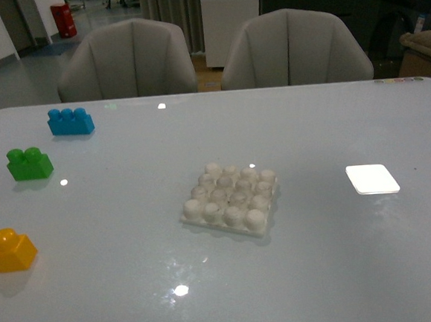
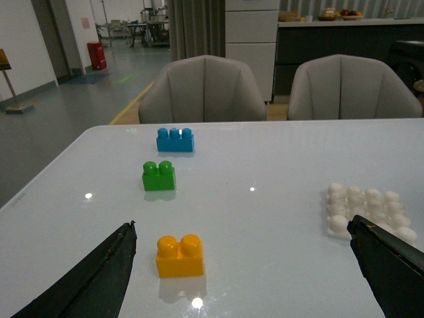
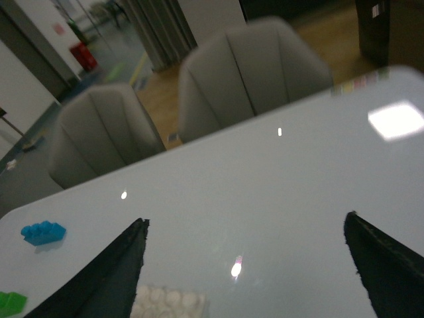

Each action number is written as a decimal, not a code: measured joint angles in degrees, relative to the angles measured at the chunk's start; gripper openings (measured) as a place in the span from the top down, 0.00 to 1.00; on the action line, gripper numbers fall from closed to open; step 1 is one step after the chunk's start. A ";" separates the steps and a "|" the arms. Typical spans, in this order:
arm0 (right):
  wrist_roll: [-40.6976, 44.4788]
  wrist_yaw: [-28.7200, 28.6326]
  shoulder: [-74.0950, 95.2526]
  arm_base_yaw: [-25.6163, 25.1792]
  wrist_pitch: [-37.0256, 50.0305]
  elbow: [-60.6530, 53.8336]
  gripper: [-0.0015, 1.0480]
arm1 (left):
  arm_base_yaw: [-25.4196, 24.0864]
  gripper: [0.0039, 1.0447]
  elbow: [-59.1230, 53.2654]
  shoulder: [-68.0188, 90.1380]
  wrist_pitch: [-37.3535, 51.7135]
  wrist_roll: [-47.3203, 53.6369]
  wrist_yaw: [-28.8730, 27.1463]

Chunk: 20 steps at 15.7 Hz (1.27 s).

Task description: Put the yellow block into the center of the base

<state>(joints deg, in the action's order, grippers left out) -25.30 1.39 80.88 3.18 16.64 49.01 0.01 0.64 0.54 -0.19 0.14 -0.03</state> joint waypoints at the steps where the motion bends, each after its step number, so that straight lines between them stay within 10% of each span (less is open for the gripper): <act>1: 6.60 -0.87 -7.54 -2.01 8.46 -6.64 0.21 | 0.00 0.06 0.00 0.00 0.02 -0.02 0.00; 8: 24.83 -1.20 -71.38 -3.19 -19.50 -35.21 0.98 | 0.00 0.06 -0.02 0.00 0.02 -0.02 0.00; 20: 24.92 -1.20 -77.55 -3.19 -17.22 -45.16 0.98 | 0.00 0.06 0.00 0.00 0.00 0.00 0.00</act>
<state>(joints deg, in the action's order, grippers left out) -0.38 0.19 3.33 -0.01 -0.58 3.86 0.01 0.64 0.54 -0.19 0.14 -0.03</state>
